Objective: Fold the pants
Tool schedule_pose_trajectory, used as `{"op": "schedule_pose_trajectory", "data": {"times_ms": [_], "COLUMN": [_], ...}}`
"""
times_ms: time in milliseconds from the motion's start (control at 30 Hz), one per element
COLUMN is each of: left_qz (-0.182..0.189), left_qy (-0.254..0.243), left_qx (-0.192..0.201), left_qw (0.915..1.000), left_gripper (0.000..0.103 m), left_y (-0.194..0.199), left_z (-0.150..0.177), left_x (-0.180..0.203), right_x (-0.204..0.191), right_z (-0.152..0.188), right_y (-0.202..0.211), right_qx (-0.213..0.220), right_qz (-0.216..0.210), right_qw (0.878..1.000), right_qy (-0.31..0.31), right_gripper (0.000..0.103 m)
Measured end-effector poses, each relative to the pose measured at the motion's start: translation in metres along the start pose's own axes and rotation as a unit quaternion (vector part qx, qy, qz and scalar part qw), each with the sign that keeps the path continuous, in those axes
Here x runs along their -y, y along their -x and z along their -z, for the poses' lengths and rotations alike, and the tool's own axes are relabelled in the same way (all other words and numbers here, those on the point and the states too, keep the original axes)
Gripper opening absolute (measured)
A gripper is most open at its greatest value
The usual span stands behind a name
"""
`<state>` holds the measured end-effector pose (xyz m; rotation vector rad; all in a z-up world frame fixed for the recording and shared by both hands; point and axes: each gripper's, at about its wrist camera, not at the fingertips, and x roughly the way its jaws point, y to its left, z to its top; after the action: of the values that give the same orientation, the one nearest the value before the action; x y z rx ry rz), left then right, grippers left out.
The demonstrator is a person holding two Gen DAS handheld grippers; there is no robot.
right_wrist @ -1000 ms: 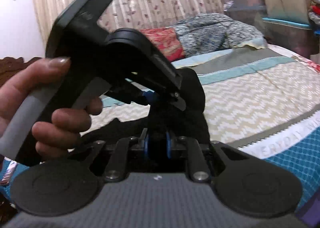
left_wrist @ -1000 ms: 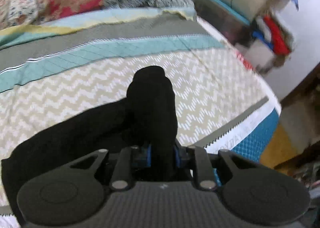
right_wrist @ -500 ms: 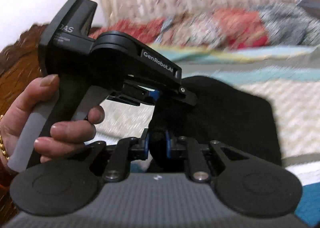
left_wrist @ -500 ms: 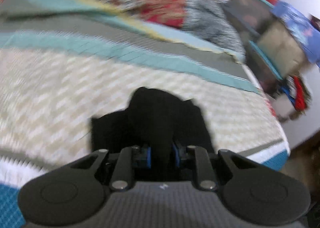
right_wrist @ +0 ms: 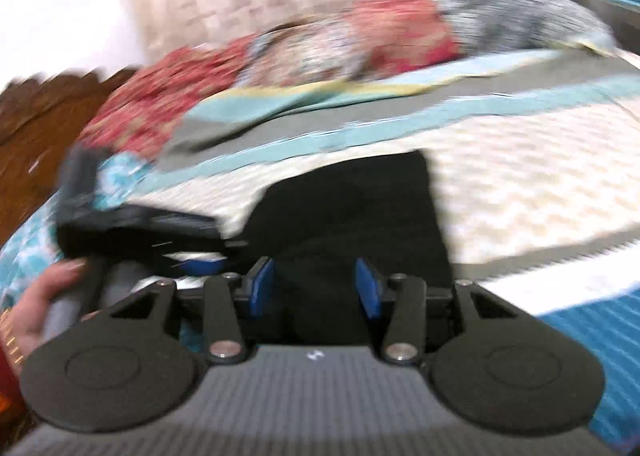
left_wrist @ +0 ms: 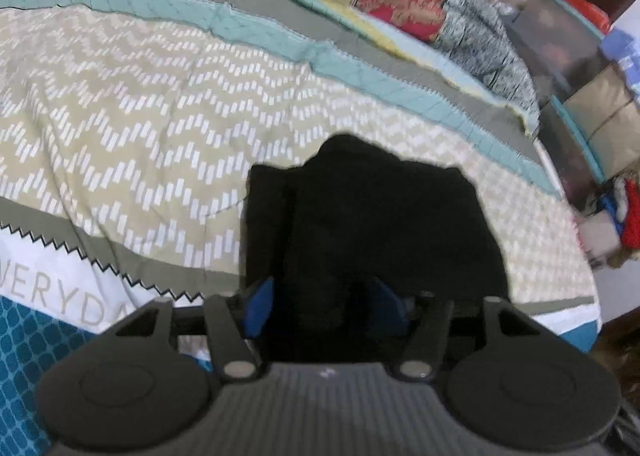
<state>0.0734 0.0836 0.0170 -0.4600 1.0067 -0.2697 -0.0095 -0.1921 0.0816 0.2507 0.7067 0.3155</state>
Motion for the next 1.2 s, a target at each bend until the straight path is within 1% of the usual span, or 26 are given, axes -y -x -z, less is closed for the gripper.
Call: {"op": "schedule_pose_trajectory", "data": {"times_ms": [100, 200, 267, 300, 333, 367, 400, 433, 467, 567, 600, 733, 833, 967, 1067, 1133, 1200], "left_qz": [0.013, 0.003, -0.029, -0.059, -0.079, -0.086, -0.085, -0.085, -0.085, -0.076, -0.077, -0.092, -0.1, -0.093, -0.089, -0.101, -0.115], "left_qy": [-0.002, -0.028, -0.053, -0.068, -0.08, -0.089, -0.094, -0.092, -0.084, -0.057, -0.056, -0.078, -0.08, -0.07, -0.062, -0.064, -0.066], "left_qx": [0.003, 0.005, 0.0, -0.01, -0.018, -0.017, -0.006, 0.001, 0.002, -0.005, -0.004, 0.011, 0.016, 0.022, 0.021, 0.022, 0.015], "left_qw": [0.9999, 0.9996, 0.9982, 0.9959, 0.9935, 0.9921, 0.992, 0.9921, 0.9929, 0.9955, 0.9954, 0.9927, 0.9916, 0.993, 0.9939, 0.9926, 0.991], "left_gripper": [0.066, 0.073, 0.073, 0.072, 0.073, 0.076, 0.08, 0.082, 0.086, 0.086, 0.086, 0.086, 0.086, 0.086, 0.086, 0.086, 0.086], "left_y": [0.013, 0.02, 0.019, 0.014, 0.011, 0.011, 0.013, 0.015, 0.017, 0.02, 0.023, 0.036, 0.044, 0.056, 0.06, 0.06, 0.057], "left_z": [0.002, 0.013, 0.027, 0.038, 0.047, 0.058, 0.069, 0.074, 0.077, 0.074, 0.073, 0.075, 0.078, 0.082, 0.084, 0.086, 0.09], "left_x": [0.001, 0.012, 0.018, 0.021, 0.021, 0.019, 0.017, 0.013, 0.009, 0.001, 0.002, 0.014, 0.017, 0.015, 0.012, 0.01, 0.009], "right_x": [0.027, 0.041, 0.039, 0.035, 0.033, 0.03, 0.03, 0.031, 0.03, 0.027, 0.028, 0.031, 0.032, 0.039, 0.052, 0.063, 0.072], "right_z": [0.003, 0.01, 0.014, 0.017, 0.022, 0.028, 0.033, 0.038, 0.042, 0.042, 0.04, 0.036, 0.035, 0.034, 0.034, 0.035, 0.037], "right_y": [0.01, 0.012, 0.009, 0.001, -0.001, -0.008, -0.015, -0.018, -0.019, -0.016, -0.015, -0.004, 0.007, 0.014, 0.02, 0.022, 0.022], "right_qx": [-0.003, -0.014, -0.024, -0.034, -0.049, -0.072, -0.09, -0.1, -0.098, -0.095, -0.095, -0.083, -0.069, -0.056, -0.053, -0.054, -0.056], "right_qz": [0.023, 0.03, 0.031, 0.034, 0.041, 0.055, 0.064, 0.067, 0.066, 0.065, 0.064, 0.061, 0.063, 0.058, 0.045, 0.04, 0.039], "right_qw": [0.999, 0.997, 0.998, 0.998, 0.997, 0.996, 0.994, 0.993, 0.993, 0.993, 0.993, 0.994, 0.995, 0.995, 0.994, 0.993, 0.991], "right_qy": [-0.043, -0.063, -0.058, -0.049, -0.039, -0.026, -0.018, -0.014, -0.013, -0.004, -0.007, -0.026, -0.041, -0.056, -0.078, -0.099, -0.112], "right_gripper": [0.049, 0.048, 0.048, 0.048, 0.048, 0.049, 0.05, 0.051, 0.052, 0.052, 0.052, 0.054, 0.058, 0.065, 0.066, 0.066, 0.066]}}
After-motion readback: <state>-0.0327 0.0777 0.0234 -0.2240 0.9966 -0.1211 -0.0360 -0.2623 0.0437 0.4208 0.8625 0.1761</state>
